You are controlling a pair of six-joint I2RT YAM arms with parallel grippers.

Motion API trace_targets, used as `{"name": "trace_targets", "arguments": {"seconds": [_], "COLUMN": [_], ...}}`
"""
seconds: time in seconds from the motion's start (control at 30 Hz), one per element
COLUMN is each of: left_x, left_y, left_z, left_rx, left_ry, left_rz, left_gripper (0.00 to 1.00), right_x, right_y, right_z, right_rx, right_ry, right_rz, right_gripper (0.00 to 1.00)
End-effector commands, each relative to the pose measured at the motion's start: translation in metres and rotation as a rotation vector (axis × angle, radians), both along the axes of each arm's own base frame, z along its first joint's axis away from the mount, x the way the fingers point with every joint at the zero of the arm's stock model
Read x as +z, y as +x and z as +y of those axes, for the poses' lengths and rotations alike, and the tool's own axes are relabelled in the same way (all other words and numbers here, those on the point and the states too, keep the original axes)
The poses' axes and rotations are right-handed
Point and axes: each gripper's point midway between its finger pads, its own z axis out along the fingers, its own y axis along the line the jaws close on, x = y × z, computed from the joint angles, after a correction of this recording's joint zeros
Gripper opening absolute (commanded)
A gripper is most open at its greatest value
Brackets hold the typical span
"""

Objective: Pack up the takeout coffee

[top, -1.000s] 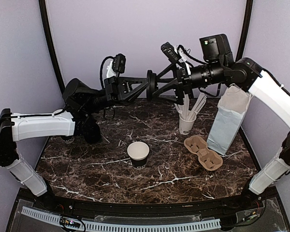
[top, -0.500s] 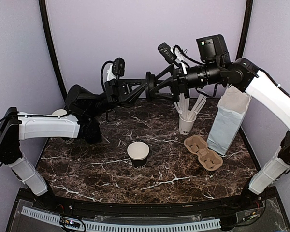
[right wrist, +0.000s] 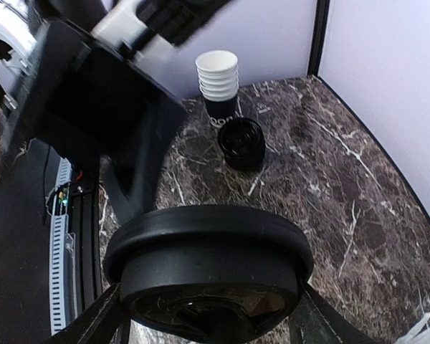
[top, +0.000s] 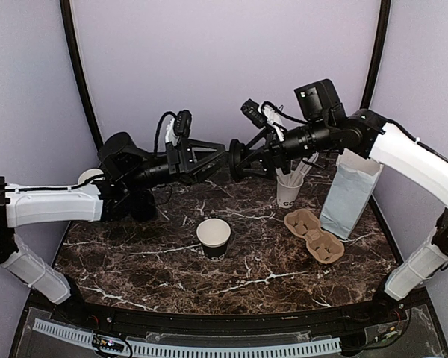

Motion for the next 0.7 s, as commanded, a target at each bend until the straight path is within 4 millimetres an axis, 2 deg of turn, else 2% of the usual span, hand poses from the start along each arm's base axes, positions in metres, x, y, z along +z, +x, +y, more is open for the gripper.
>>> {"name": "trace_targets", "arguments": {"seconds": [0.0, 0.03, 0.07, 0.1, 0.13, 0.17, 0.2, 0.23, 0.3, 0.37, 0.4, 0.47, 0.67], "left_x": [-0.029, -0.038, -0.072, -0.080, -0.110, -0.117, -0.143, -0.155, -0.179, -0.200, -0.214, -0.229, -0.253], "left_y": [0.003, 0.017, 0.018, 0.031, 0.035, 0.037, 0.035, 0.038, 0.042, 0.046, 0.047, 0.047, 0.042], "left_z": [0.037, 0.047, 0.060, 0.074, 0.091, 0.097, 0.106, 0.117, 0.123, 0.123, 0.120, 0.109, 0.086], "left_rx": [0.214, 0.322, 0.359, 0.459, 0.514, 0.534, 0.525, 0.562, 0.563, 0.548, 0.519, 0.461, 0.364], "left_ry": [0.295, 0.367, 0.527, 0.604, 0.759, 0.816, 0.934, 1.015, 1.127, 1.208, 1.243, 1.255, 1.191], "left_rz": [-0.020, -0.023, 0.030, 0.042, 0.061, 0.057, 0.065, 0.071, 0.068, 0.065, 0.063, 0.060, 0.085], "left_gripper": [0.55, 0.56, 0.57, 0.57, 0.58, 0.58, 0.59, 0.60, 0.62, 0.63, 0.63, 0.64, 0.64], "right_x": [-0.004, -0.011, -0.018, -0.023, -0.031, -0.036, -0.041, -0.045, -0.052, -0.059, -0.063, -0.074, -0.091], "right_y": [0.014, 0.015, 0.016, 0.016, 0.016, 0.017, 0.016, 0.015, 0.013, 0.012, 0.011, 0.009, 0.012], "right_z": [-0.020, -0.023, -0.026, -0.029, -0.031, -0.033, -0.035, -0.035, -0.035, -0.035, -0.035, -0.036, -0.032], "right_rx": [-0.063, -0.069, -0.073, -0.078, -0.080, -0.084, -0.081, -0.072, -0.061, -0.044, -0.032, -0.013, -0.002], "right_ry": [-0.019, -0.045, -0.070, -0.090, -0.112, -0.128, -0.141, -0.153, -0.173, -0.196, -0.211, -0.246, -0.286], "right_rz": [-0.075, -0.086, -0.096, -0.105, -0.109, -0.107, -0.105, -0.105, -0.093, -0.085, -0.083, -0.084, -0.072], "right_gripper": [0.67, 0.67, 0.67, 0.67, 0.67, 0.67, 0.67, 0.68, 0.68, 0.68, 0.68, 0.68, 0.68]}}
